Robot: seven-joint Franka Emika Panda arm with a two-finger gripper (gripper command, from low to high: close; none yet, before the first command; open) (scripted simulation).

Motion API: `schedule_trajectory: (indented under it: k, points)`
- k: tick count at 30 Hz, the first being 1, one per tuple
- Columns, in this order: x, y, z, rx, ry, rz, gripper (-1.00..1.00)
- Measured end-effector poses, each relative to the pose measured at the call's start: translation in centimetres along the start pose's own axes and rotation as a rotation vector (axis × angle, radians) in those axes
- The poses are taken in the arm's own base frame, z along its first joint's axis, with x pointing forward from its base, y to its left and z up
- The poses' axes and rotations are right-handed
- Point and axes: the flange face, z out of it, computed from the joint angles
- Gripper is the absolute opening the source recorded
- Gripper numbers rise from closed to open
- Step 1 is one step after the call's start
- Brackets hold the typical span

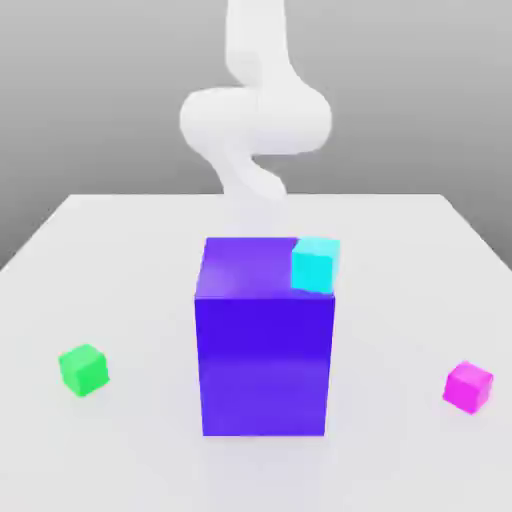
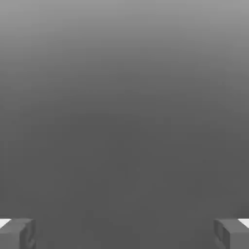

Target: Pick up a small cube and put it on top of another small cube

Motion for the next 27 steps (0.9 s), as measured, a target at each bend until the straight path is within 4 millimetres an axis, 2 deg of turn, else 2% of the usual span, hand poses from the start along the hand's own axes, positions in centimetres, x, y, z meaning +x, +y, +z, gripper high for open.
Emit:
schedule_trajectory:
  k: [3,7,11,14,17,21,25,27]
  points:
    - [-3.7,-2.1,6.5,-0.077,-0.053,-0.080,0.00]
    - [-9.6,-3.5,14.1,-0.156,-0.131,-0.188,0.00]
    - [-16.5,-3.7,20.6,-0.216,-0.223,-0.299,0.00]
    - [-22.3,-3.1,24.5,-0.246,-0.300,-0.382,0.00]
    - [-28.5,-2.0,27.4,-0.263,-0.387,-0.467,0.00]
    - [-37.3,0.0,29.5,-0.266,-0.517,-0.582,0.00]
    - [-44.7,3.1,30.3,-0.263,-0.656,-0.658,0.00]
    - [-46.6,3.9,31.0,-0.258,-0.683,-0.669,0.00]
